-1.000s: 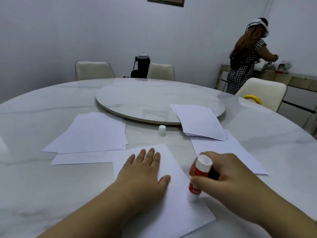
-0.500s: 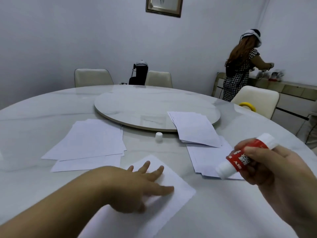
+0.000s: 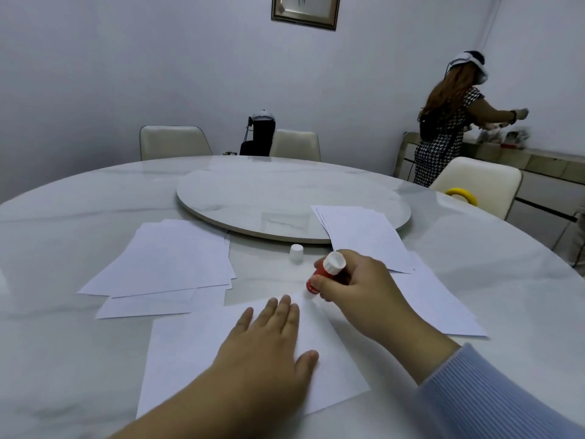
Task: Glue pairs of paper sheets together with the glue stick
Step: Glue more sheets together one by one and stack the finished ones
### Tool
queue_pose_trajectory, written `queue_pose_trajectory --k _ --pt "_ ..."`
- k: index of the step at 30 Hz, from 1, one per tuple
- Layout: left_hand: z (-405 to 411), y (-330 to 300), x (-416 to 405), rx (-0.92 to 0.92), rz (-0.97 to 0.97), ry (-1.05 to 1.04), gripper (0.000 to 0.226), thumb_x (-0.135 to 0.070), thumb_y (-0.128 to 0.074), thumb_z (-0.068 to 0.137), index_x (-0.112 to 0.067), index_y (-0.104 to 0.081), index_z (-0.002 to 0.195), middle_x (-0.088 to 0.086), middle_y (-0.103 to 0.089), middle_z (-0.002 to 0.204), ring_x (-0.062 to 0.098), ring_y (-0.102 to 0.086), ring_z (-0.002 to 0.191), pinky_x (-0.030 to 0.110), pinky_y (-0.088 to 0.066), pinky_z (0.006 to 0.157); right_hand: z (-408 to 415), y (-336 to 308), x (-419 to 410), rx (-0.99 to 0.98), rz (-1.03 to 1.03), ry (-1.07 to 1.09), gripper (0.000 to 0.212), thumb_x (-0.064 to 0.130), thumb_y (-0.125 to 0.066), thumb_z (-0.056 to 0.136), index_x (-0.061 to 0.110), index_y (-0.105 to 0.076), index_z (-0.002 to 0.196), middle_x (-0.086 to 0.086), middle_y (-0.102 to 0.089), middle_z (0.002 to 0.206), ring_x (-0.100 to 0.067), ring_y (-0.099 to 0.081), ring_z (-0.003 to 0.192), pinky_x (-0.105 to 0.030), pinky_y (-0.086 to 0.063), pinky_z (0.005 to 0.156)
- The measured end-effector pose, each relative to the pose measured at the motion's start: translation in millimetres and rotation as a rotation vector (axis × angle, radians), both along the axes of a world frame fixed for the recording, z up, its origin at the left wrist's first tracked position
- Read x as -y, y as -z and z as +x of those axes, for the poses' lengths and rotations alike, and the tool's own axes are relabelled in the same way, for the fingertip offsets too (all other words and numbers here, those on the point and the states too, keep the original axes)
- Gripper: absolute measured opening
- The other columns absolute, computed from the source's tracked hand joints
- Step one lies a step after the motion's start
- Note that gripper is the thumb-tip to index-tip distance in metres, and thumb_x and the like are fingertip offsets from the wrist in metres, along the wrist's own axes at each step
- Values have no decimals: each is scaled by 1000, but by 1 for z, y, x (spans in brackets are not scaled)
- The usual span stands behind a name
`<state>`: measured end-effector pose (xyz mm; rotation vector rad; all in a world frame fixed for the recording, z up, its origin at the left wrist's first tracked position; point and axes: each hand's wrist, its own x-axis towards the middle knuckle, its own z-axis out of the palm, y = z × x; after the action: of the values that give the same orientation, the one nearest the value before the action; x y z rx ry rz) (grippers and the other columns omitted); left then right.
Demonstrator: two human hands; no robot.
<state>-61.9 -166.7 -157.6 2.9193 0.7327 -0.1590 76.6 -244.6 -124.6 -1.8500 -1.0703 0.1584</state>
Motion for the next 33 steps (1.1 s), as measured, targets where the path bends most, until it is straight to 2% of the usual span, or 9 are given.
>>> queue_pose_trajectory --k 5,10,17,19,21,25,28,31,33 --pt "2 1 -1 23 -1 4 68 -51 -17 97 -21 14 149 -5 19 157 9 18 143 36 8 118 0 1 1 63 -60 -52 6 27 -69 82 24 -65 85 4 -70 83 -16 -66 82 -42 -55 81" --pt "1 1 -3 30 -24 5 69 -54 -18 96 -23 13 149 -7 19 157 8 18 143 35 10 118 -11 -8 28 125 -159 -56 20 38 -61 71 19 -62 79 1 -64 76 -15 -56 65 -39 -51 65" --pt "2 0 -5 37 -46 4 70 -51 -21 97 -21 12 150 -6 19 157 7 16 143 35 8 118 -24 -13 81 26 -262 -138 31 44 -60 58 23 -66 79 3 -69 75 -15 -62 66 -33 -52 61" --pt "1 0 -5 62 -55 5 70 -51 -22 97 -20 10 150 -7 18 157 6 16 143 34 9 118 -21 -15 86 -67 -165 -197 17 27 -69 61 19 -70 77 -3 -72 74 -17 -63 61 -29 -52 56" --pt "0 0 -6 98 -69 9 71 -51 -25 96 -22 8 151 -8 16 157 5 15 143 32 9 118 -12 -19 87 -278 156 -202 20 -1 -73 56 10 -73 73 -13 -73 72 -21 -65 58 -24 -52 52" --pt "-1 -5 -7 160 -180 47 74 -54 -37 92 -31 0 151 -18 11 156 -1 12 142 20 14 104 7 -28 77 -854 771 -126 16 1 -62 62 10 -75 63 -13 -74 80 -24 -74 76 -18 -56 62" --pt "0 -6 -4 207 -227 95 73 -56 -41 90 -37 -3 150 -24 10 155 -13 14 130 16 11 97 17 -35 55 -1001 746 -108 13 17 -71 66 8 -79 72 -11 -75 92 -16 -71 76 -24 -55 66" --pt "1 -3 -1 251 -226 145 73 -59 -39 89 -38 -3 149 -26 12 154 -18 18 114 14 13 97 24 -37 22 -829 524 -97 23 28 -72 65 18 -77 84 0 -77 93 -3 -67 68 -26 -41 69" --pt "0 -2 -1 275 -222 159 74 -60 -40 88 -39 -3 149 -27 12 153 -18 19 116 12 14 97 30 -34 -3 -707 438 -91 25 24 -73 69 18 -71 93 4 -77 91 -3 -69 72 -27 -45 70"
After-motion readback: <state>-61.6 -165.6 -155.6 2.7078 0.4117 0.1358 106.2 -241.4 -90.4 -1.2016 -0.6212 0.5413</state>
